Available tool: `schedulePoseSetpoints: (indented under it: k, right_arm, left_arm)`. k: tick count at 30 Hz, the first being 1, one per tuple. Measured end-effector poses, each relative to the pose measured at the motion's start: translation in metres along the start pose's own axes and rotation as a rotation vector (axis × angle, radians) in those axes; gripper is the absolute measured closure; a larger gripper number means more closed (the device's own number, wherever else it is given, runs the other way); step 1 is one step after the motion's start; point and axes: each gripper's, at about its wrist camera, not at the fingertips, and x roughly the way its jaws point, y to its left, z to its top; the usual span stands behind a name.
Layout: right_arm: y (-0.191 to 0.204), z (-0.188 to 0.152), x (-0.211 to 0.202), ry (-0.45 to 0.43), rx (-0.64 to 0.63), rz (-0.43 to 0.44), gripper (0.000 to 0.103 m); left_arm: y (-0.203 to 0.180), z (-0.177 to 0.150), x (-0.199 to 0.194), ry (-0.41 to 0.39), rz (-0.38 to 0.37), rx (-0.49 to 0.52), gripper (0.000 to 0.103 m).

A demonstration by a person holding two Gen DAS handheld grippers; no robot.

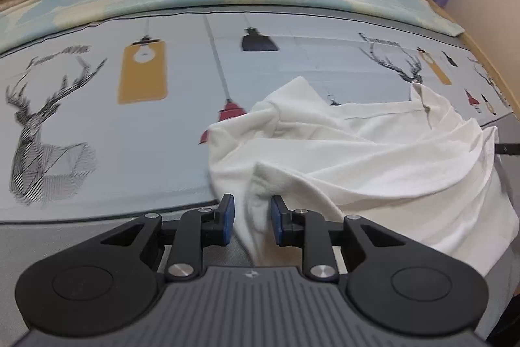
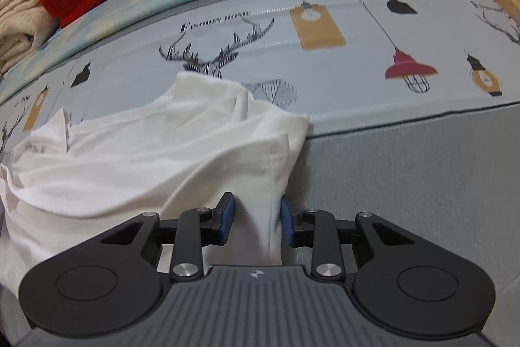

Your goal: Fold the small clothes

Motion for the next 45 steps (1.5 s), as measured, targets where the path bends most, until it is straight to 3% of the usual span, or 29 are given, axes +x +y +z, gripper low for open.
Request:
schedulePoseSetpoints:
  k: [3,6,7,8,10,13,17,21,25,27,29,32,34,36,38,40,41,43,45]
  right_arm:
    - [0.001,0.005,0.000,-0.021,0.004,0.010,0.071]
    - [0.003,0.007,0.001,-0.033,-0.012,-0.001,0.089]
    - [0.003,0.009,0.001,-0.041,-0.014,-0.008,0.094]
    - [0.002,0.010,0.001,-0.048,-0.005,-0.005,0.097]
    - [0.001,0.014,-0.002,-0.080,0.012,-0.004,0.098]
    - [0.000,0.026,-0.014,-0.175,0.057,0.024,0.099]
    - [0.002,0.042,-0.029,-0.316,0.103,0.057,0.099]
    - [-0.001,0.055,-0.016,-0.343,0.158,0.019,0.099]
    - [0.007,0.061,0.007,-0.306,0.129,-0.053,0.097]
    - [0.009,0.062,0.015,-0.281,0.127,-0.128,0.084]
    - [0.005,0.061,0.013,-0.278,0.143,-0.164,0.074]
    - [-0.007,0.059,0.005,-0.267,0.171,-0.099,0.074]
    - [-0.008,0.054,-0.002,-0.253,0.141,-0.057,0.074]
    - [-0.007,0.047,-0.004,-0.202,0.095,0.021,0.074]
    - [0.000,0.037,-0.002,-0.120,0.022,0.093,0.074]
    - [0.009,0.022,0.006,-0.023,-0.076,0.100,0.074]
    - [0.013,0.014,0.012,0.030,-0.128,0.063,0.074]
    - [0.020,-0.002,0.020,0.100,-0.238,-0.057,0.072]
    - [0.020,-0.004,0.010,0.082,-0.234,-0.067,0.071]
  left_arm:
    - [-0.004,0.002,0.004,-0.022,-0.024,0.014,0.076]
    - [-0.004,0.003,0.011,-0.017,-0.025,0.017,0.076]
    - [-0.003,0.003,0.012,-0.016,-0.027,0.015,0.082]
    - [-0.002,0.003,0.012,-0.023,-0.030,0.013,0.095]
    - [0.000,0.007,0.008,-0.050,-0.035,0.018,0.096]
    - [0.008,0.016,-0.009,-0.163,-0.020,-0.025,0.097]
    - [0.018,0.025,-0.020,-0.274,0.076,-0.108,0.097]
    - [0.013,0.033,-0.015,-0.299,0.119,-0.122,0.097]
    - [0.007,0.038,-0.002,-0.245,0.194,-0.113,0.092]
    - [0.014,0.037,-0.002,-0.225,0.213,-0.137,0.087]
    - [0.023,0.036,-0.007,-0.215,0.166,-0.173,0.086]
    - [0.027,0.032,-0.015,-0.201,0.087,-0.173,0.086]
    - [0.024,0.027,-0.016,-0.168,-0.008,-0.151,0.086]
    - [0.016,0.020,-0.013,-0.108,-0.106,-0.113,0.086]
    - [0.006,0.009,-0.002,0.011,-0.176,-0.057,0.086]
    - [-0.010,-0.011,0.018,0.179,-0.056,0.082,0.087]
    - [-0.017,-0.021,0.021,0.215,-0.011,0.151,0.085]
    - [-0.027,-0.025,0.006,0.186,0.006,0.211,0.085]
    - [-0.026,-0.023,-0.015,0.130,-0.034,0.163,0.085]
